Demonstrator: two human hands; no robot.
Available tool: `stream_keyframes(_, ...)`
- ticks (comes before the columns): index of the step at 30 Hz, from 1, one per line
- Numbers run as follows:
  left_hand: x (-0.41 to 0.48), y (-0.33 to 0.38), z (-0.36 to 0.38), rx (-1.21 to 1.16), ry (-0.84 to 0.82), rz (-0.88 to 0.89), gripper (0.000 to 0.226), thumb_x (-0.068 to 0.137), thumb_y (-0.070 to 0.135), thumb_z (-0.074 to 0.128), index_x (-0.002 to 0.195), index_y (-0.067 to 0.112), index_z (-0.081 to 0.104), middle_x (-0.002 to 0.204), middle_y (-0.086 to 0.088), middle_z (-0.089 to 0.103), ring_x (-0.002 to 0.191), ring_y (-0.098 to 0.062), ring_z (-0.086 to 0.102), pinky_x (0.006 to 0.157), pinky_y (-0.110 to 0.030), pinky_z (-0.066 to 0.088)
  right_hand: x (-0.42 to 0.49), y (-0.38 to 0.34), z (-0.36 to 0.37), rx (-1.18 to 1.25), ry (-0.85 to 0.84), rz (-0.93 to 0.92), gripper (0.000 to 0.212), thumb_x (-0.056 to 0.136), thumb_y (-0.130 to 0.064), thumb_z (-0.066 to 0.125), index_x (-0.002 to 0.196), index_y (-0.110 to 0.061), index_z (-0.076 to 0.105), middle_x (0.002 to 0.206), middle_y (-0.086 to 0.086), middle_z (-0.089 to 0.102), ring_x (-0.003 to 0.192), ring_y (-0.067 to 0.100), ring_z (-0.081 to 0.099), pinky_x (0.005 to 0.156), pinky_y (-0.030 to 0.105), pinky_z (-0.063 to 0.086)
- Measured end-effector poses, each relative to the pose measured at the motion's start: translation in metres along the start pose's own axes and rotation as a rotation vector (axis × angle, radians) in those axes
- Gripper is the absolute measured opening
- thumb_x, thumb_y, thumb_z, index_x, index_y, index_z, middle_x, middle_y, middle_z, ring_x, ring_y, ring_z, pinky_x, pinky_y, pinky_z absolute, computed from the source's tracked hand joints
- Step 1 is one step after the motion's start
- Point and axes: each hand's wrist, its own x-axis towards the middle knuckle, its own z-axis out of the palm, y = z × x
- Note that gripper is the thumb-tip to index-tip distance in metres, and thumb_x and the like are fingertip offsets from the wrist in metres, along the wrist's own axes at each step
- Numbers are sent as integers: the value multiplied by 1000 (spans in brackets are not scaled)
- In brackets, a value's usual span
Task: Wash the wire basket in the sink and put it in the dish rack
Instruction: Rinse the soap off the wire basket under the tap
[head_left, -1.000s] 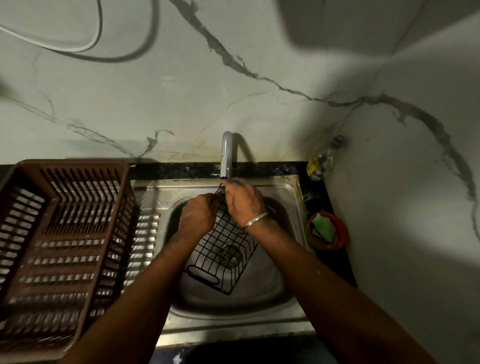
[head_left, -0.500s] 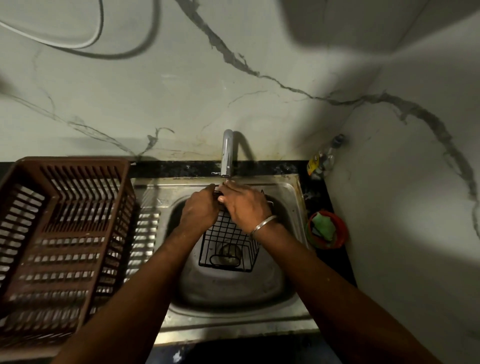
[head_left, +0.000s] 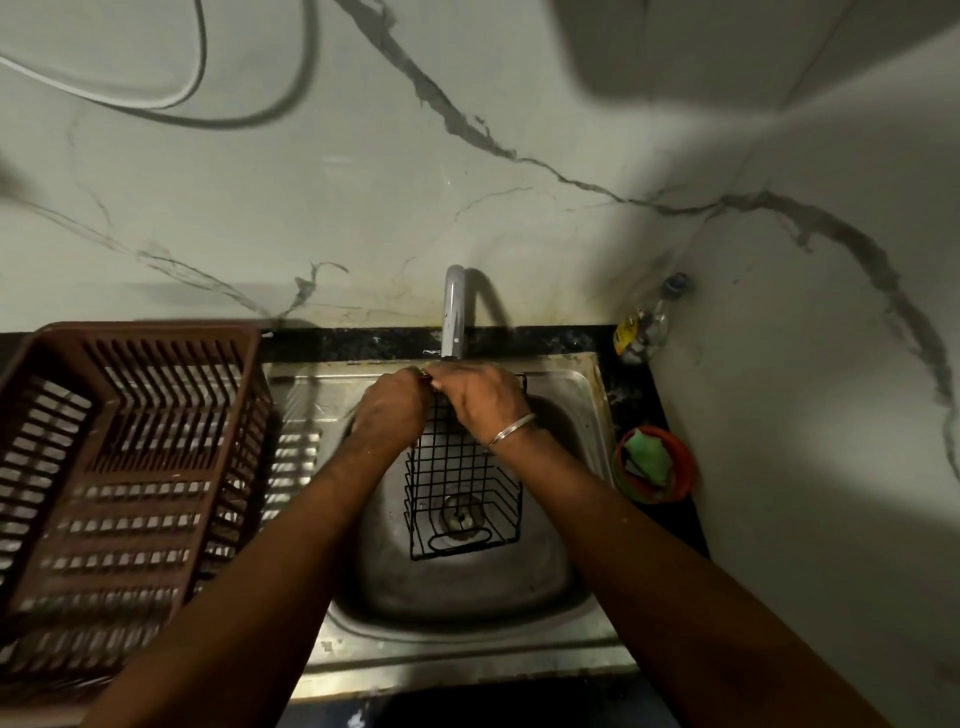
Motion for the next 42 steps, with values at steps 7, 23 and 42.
stream_keyframes(7,-2,-3,7,81,12,-31,20,107,25,54,112,12,69,107,-16,73,97,-35,72,77,-38,54,-7,19,19,-23,52,21,26,97,-18,63,122,-25,71,105,-2,75,94,17,69,81,28,55)
stream_keyframes(23,-7,-25,3,18,5,-163,18,104,31,59,100,16,68,92,-7,72,84,-27,72,82,-44,63,-2,23,24,-54,-11,49,32,98,-15,58,128,-22,66,113,3,71,103,24,67,85,39,57)
stream_keyframes(42,-6,-34,0,-89,22,-187,31,110,40,53,94,16,66,82,-5,68,79,-24,69,78,-38,58,-1,32,13,64,67,100,26,94,-8,64,116,-18,74,115,5,70,101,24,66,82,33,57)
